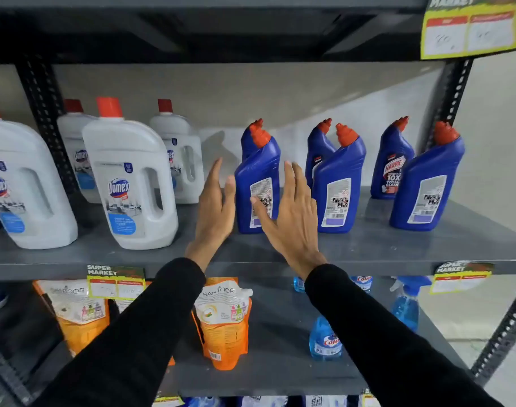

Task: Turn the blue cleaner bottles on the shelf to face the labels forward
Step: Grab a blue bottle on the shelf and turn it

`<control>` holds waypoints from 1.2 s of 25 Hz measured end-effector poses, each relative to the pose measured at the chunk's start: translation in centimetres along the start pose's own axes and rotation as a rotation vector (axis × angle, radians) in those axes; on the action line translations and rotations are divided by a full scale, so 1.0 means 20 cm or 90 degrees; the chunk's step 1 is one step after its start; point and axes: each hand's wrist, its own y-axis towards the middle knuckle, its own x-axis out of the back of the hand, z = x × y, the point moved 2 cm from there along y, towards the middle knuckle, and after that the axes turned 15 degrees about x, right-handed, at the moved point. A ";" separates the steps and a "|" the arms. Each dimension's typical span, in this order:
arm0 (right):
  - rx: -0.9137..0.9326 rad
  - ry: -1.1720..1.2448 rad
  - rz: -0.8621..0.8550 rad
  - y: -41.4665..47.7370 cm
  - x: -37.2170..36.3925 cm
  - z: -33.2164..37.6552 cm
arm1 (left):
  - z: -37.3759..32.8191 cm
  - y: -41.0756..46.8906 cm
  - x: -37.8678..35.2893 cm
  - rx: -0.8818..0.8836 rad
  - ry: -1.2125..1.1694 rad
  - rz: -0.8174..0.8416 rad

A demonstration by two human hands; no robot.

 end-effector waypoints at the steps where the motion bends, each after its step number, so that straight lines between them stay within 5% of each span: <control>1: -0.018 0.002 -0.009 0.01 -0.02 0.01 | 0.01 0.03 -0.02 0.053 -0.093 0.038; 6: -0.090 -0.006 0.001 0.00 -0.12 0.07 | 0.05 0.13 -0.10 0.355 -0.316 0.183; 12: -0.167 -0.012 0.030 -0.02 -0.17 0.08 | 0.03 0.19 -0.18 0.495 -0.457 0.346; 24: -0.104 0.144 0.087 0.11 -0.12 0.04 | -0.02 0.17 -0.18 0.470 -0.539 0.553; 30: -0.137 0.320 0.078 0.22 -0.03 -0.04 | -0.10 0.19 -0.19 0.355 -0.430 0.415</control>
